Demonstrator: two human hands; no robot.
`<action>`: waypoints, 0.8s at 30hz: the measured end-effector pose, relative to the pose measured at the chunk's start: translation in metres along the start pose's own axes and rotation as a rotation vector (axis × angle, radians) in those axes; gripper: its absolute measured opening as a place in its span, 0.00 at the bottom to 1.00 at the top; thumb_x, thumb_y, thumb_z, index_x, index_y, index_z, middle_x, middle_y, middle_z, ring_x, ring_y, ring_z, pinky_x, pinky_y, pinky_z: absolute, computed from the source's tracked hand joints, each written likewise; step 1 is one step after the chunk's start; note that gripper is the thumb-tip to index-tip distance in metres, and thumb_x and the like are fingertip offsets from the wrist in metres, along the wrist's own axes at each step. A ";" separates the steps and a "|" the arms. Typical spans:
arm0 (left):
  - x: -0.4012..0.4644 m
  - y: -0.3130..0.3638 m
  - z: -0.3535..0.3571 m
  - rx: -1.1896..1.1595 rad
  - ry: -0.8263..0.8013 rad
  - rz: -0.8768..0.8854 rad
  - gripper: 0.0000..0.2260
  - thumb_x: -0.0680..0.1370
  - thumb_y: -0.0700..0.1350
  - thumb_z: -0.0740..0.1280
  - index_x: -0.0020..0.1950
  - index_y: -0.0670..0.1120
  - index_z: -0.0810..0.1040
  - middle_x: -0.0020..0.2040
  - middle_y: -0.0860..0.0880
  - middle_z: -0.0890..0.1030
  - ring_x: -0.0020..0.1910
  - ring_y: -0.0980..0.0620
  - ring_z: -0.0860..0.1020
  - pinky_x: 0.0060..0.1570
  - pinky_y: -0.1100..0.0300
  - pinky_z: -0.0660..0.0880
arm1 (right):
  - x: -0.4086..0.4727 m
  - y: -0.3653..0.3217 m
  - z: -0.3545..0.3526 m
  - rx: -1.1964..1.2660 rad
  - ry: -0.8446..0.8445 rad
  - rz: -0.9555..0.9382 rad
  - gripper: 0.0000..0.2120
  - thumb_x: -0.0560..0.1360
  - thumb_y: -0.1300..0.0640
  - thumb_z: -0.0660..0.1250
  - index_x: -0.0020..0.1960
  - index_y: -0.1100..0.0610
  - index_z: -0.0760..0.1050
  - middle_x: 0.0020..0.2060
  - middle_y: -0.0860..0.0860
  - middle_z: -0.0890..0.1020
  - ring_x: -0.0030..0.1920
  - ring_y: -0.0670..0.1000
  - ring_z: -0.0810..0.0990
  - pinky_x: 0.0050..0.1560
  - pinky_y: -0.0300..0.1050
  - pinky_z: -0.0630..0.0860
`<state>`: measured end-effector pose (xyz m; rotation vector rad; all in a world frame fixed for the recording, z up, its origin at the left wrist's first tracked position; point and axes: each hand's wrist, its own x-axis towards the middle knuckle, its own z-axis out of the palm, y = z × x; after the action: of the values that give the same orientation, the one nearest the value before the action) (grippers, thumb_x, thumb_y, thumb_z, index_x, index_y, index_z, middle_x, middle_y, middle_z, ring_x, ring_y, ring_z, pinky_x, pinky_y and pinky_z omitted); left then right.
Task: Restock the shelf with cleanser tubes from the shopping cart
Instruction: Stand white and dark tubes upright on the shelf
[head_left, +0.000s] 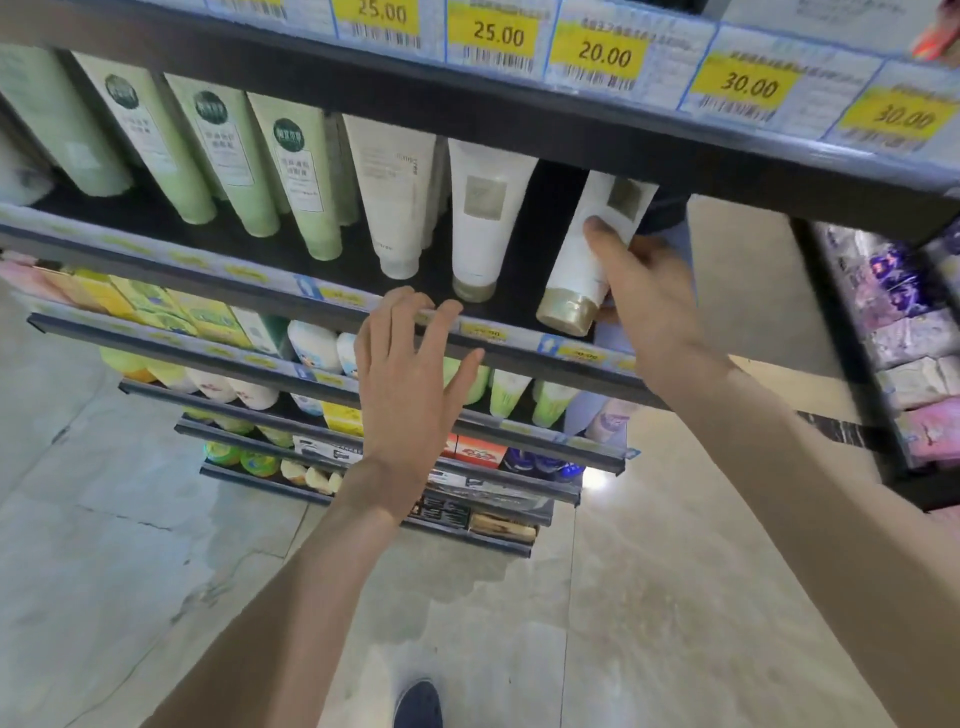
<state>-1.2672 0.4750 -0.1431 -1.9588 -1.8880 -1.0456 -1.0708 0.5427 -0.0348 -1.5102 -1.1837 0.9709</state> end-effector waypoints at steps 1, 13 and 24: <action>-0.001 0.000 0.003 -0.001 0.017 -0.001 0.18 0.83 0.54 0.68 0.69 0.46 0.76 0.66 0.41 0.74 0.71 0.40 0.71 0.69 0.43 0.69 | 0.006 0.003 -0.001 -0.005 0.022 -0.020 0.10 0.78 0.46 0.72 0.53 0.51 0.78 0.46 0.44 0.85 0.47 0.44 0.85 0.51 0.46 0.84; 0.010 0.000 0.006 -0.016 0.169 0.009 0.14 0.84 0.51 0.64 0.62 0.46 0.83 0.57 0.44 0.79 0.60 0.42 0.76 0.68 0.40 0.66 | 0.004 0.027 0.001 -0.203 -0.019 -0.280 0.27 0.74 0.46 0.77 0.65 0.52 0.68 0.54 0.42 0.82 0.52 0.40 0.82 0.52 0.37 0.80; 0.014 0.003 0.000 -0.086 0.137 -0.072 0.16 0.85 0.53 0.62 0.68 0.46 0.78 0.56 0.50 0.80 0.61 0.46 0.76 0.69 0.42 0.66 | -0.017 0.011 0.030 -0.260 -0.174 -0.340 0.24 0.74 0.48 0.77 0.61 0.48 0.67 0.58 0.45 0.80 0.54 0.39 0.80 0.48 0.31 0.76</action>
<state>-1.2653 0.4857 -0.1332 -1.8239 -1.8812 -1.2674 -1.1007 0.5308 -0.0517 -1.3784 -1.6821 0.7495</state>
